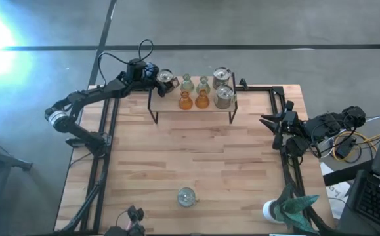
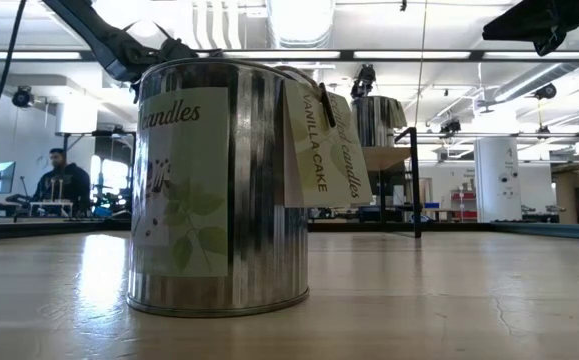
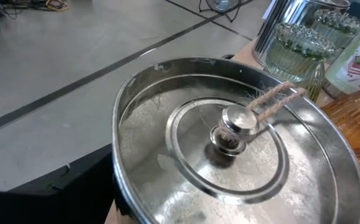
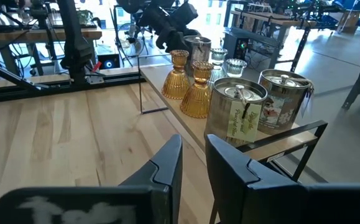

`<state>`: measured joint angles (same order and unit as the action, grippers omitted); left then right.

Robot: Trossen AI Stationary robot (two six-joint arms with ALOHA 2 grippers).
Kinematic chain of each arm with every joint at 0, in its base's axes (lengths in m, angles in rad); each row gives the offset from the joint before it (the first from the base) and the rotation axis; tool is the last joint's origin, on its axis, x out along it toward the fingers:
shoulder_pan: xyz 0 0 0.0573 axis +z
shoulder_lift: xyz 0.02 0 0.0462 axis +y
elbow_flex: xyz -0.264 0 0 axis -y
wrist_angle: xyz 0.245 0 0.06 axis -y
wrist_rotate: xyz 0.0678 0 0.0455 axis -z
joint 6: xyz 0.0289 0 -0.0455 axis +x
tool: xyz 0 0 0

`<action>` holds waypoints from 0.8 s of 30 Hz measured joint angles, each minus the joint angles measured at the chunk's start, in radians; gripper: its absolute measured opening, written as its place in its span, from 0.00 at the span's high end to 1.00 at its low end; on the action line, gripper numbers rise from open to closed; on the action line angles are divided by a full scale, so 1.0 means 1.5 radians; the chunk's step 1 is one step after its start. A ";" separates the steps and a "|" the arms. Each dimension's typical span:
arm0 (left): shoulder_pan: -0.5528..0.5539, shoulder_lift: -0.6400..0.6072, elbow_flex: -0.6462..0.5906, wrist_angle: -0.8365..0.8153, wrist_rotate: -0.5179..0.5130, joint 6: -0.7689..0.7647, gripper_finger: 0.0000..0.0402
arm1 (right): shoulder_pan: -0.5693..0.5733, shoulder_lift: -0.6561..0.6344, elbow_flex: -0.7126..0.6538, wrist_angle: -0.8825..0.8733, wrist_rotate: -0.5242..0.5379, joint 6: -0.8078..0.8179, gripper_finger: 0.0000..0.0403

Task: Pick & Place candle stick holders
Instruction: Put the brown scented candle on the shelf

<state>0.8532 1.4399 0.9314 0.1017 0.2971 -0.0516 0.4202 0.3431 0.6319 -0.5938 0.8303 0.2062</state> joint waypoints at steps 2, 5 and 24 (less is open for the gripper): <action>0.000 -0.002 0.000 -0.001 0.004 0.005 0.00 | 0.000 0.000 0.000 0.000 0.000 0.000 0.84; 0.000 -0.004 0.000 -0.004 0.007 0.016 0.00 | 0.000 0.000 0.000 0.000 0.000 0.000 0.83; 0.000 -0.033 -0.002 -0.035 0.010 0.069 0.00 | 0.000 0.000 0.000 0.000 0.000 0.000 0.78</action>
<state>0.8528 1.3908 0.9291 0.0492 0.3125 0.0526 0.4206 0.3428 0.6319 -0.5938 0.8306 0.2062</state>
